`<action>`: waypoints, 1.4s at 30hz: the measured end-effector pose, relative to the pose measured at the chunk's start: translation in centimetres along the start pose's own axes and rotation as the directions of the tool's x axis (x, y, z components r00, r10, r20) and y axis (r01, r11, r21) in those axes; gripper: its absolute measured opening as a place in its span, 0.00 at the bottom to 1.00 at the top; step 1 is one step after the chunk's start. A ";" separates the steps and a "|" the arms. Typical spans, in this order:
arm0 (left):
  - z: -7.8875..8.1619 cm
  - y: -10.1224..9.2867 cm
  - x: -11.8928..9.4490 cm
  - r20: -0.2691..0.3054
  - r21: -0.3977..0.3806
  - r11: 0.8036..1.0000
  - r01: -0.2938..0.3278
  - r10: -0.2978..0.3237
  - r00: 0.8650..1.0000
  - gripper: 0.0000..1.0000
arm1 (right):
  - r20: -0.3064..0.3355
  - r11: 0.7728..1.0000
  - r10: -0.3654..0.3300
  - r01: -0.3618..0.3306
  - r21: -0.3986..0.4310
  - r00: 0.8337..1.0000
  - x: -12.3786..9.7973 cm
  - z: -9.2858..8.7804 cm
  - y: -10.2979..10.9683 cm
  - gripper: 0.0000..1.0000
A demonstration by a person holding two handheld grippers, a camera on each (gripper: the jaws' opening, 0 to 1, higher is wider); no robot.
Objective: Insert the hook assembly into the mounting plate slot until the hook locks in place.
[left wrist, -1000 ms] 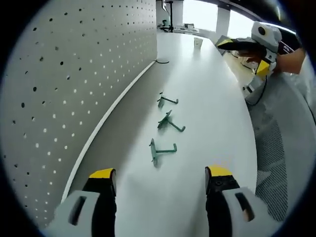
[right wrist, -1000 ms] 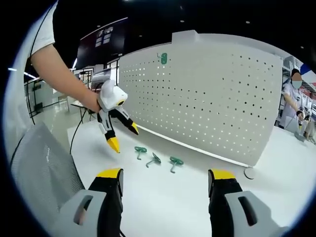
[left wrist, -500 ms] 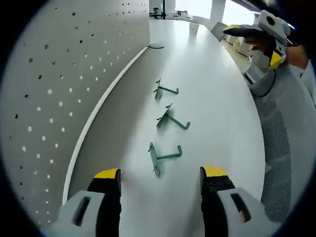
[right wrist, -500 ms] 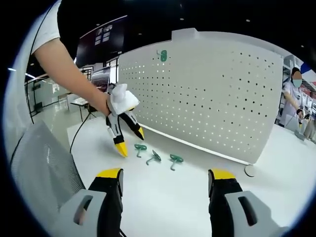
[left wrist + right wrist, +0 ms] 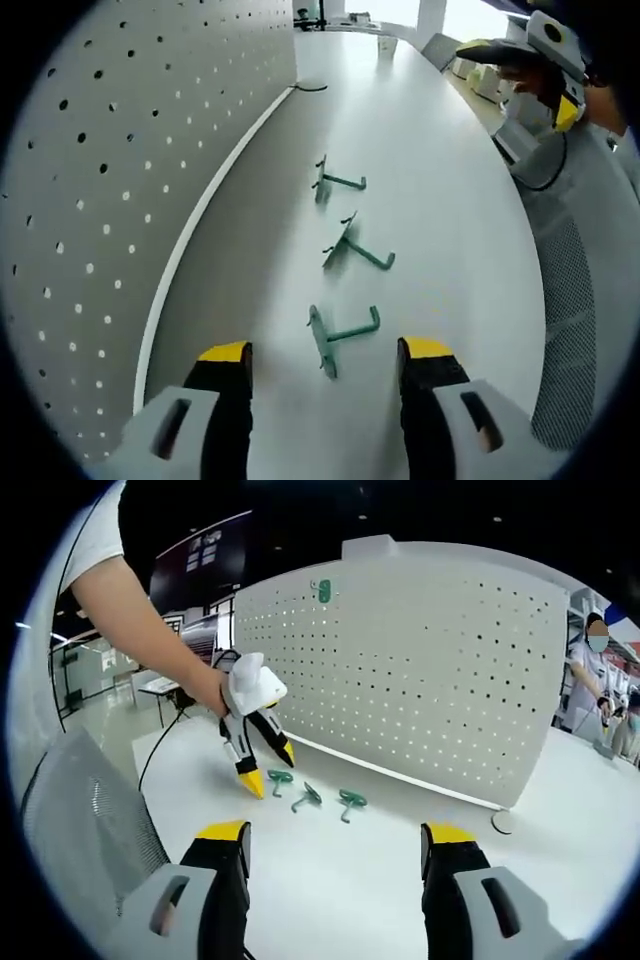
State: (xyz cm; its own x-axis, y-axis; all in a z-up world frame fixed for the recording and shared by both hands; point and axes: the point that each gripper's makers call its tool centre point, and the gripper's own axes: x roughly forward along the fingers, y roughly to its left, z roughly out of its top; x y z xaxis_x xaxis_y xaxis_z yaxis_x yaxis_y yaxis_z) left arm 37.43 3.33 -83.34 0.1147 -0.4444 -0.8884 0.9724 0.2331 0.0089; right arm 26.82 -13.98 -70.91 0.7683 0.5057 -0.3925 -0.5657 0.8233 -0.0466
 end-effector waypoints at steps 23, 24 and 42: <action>-0.3 -0.1 -0.4 -0.018 0.002 0.999 -0.034 0.034 0.999 0.16 | -0.005 1.000 0.001 -0.001 0.000 1.000 -0.1 -0.1 0.1 0.65; -0.4 0.0 -0.4 -0.022 0.001 0.999 -0.040 0.040 0.999 0.12 | -0.004 1.000 0.001 -0.001 0.002 1.000 -0.1 -0.1 0.1 0.65; -0.3 0.2 -0.5 -0.015 0.060 0.995 -0.079 0.080 0.997 0.04 | -0.010 1.000 0.012 -0.012 0.002 1.000 0.0 -0.2 0.3 0.65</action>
State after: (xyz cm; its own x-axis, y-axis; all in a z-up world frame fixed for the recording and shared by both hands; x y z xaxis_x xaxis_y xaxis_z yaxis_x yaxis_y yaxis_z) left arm 37.47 3.84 -83.05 0.1894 -0.4110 -0.8917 0.9707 0.2153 0.1070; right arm 26.57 -13.79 -71.08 0.7583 0.5127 -0.4026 -0.5742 0.8177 -0.0402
